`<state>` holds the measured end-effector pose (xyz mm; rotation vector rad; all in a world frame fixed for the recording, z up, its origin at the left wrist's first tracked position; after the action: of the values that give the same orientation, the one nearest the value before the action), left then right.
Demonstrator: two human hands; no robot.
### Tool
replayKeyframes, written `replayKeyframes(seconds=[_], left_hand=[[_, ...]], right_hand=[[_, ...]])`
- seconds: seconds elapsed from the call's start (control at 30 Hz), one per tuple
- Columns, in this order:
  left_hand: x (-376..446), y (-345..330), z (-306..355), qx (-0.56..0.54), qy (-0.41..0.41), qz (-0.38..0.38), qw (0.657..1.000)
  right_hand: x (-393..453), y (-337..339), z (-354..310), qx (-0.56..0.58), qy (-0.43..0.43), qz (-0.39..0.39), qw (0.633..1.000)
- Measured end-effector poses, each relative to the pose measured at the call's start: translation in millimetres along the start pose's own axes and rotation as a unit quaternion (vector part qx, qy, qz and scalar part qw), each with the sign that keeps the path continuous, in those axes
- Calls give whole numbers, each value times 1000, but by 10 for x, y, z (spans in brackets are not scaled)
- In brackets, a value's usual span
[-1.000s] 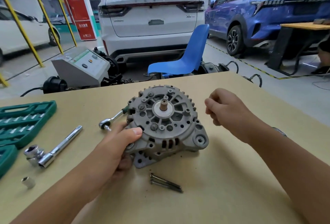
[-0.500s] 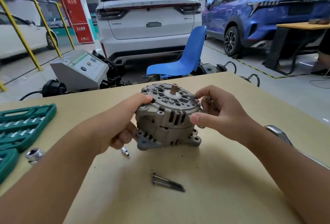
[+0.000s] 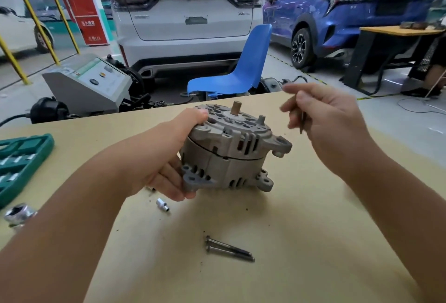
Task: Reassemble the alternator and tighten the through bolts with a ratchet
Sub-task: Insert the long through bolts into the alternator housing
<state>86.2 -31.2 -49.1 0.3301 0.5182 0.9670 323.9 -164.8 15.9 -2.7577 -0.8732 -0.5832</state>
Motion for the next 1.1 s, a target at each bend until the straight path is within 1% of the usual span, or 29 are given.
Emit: replayKeyframes(seconds=[0.07, 0.13, 0.2, 0.23, 0.27, 0.33, 0.4, 0.5, 0.63, 0.77, 0.93, 1.03, 1.1], left_hand=[[-23, -14, 31, 9, -6, 5, 1000], [-42, 3, 51, 13, 1, 25, 1000], [-37, 87, 116, 17, -14, 79, 997], [-40, 141, 166, 24, -31, 111, 993], [-44, 182, 208, 32, -49, 136, 989], [-76, 190, 292, 39, -81, 152, 984], [-93, 161, 309, 27, -88, 147, 985], [-94, 164, 344, 17, -102, 152, 983], [-140, 174, 386, 19, -109, 154, 982], [-178, 164, 423, 22, -136, 155, 978], [-185, 82, 465, 43, -185, 91, 978], [-262, 83, 506, 58, -205, 76, 974], [-271, 88, 509, 68, -213, 79, 971]], right_hand=[[-29, -77, -292, -8, 58, -10, 998], [-111, -274, -539, 24, 96, -51, 994], [-226, -525, -615, 122, 63, -105, 985], [-279, -615, -598, 153, 45, -115, 980], [-308, -657, -548, 158, 37, -106, 981], [-309, -649, -421, 143, 28, -74, 986], [-286, -610, -368, 118, 34, -61, 990], [-266, -571, -397, 78, 63, -64, 993], [-311, -608, -462, 83, 81, -78, 990], [-272, -608, -430, 63, 80, -65, 993], [-272, -599, -430, 46, 111, -44, 992], [-282, -569, -431, 39, 120, -17, 992], [-277, -555, -444, 38, 123, -15, 992]])
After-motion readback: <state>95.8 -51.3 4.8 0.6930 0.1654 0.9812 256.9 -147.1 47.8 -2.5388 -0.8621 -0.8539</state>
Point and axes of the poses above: each hand's wrist, its own x-axis towards the middle knuckle, its own y-axis out of the back of the hand, z = x × y, the point moved 10 cm from there along x, towards the middle knuckle, and after that the axes turned 14 degrees about z, right-handed, at the moved point
